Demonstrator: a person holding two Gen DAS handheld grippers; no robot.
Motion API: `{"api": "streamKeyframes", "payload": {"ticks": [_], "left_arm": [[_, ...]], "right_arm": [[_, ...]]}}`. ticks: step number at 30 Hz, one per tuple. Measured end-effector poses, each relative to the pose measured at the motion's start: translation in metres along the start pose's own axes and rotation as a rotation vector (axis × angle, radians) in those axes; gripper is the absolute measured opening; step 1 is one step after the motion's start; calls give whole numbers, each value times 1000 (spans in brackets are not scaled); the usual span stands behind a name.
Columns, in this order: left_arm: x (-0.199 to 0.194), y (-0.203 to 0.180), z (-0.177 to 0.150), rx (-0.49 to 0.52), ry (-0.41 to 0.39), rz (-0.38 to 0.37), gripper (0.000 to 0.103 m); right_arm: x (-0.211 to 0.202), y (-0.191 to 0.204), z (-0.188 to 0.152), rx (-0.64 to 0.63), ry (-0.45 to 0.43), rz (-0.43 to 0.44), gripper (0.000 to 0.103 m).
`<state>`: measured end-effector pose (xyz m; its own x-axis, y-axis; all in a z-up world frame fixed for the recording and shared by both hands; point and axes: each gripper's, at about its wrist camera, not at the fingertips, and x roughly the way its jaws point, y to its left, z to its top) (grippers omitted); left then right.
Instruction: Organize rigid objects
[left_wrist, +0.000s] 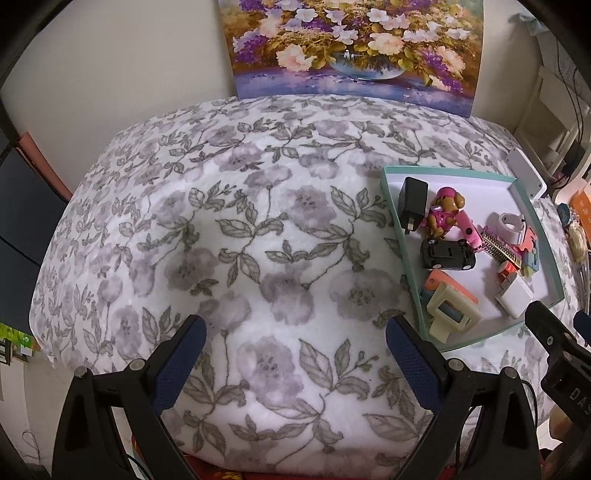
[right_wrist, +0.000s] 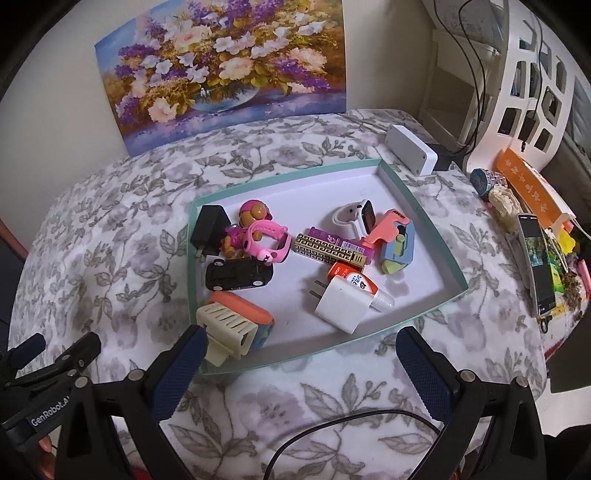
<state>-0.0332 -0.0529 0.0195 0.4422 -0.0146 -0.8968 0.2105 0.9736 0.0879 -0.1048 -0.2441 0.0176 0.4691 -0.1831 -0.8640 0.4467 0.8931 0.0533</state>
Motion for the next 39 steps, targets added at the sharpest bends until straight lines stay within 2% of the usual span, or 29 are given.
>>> {"api": "streamKeyframes", "payload": {"ticks": [39], "left_arm": [[6, 6, 2, -19, 22, 24, 98]], "right_arm": [[1, 8, 2, -57, 3, 7, 103]]}}
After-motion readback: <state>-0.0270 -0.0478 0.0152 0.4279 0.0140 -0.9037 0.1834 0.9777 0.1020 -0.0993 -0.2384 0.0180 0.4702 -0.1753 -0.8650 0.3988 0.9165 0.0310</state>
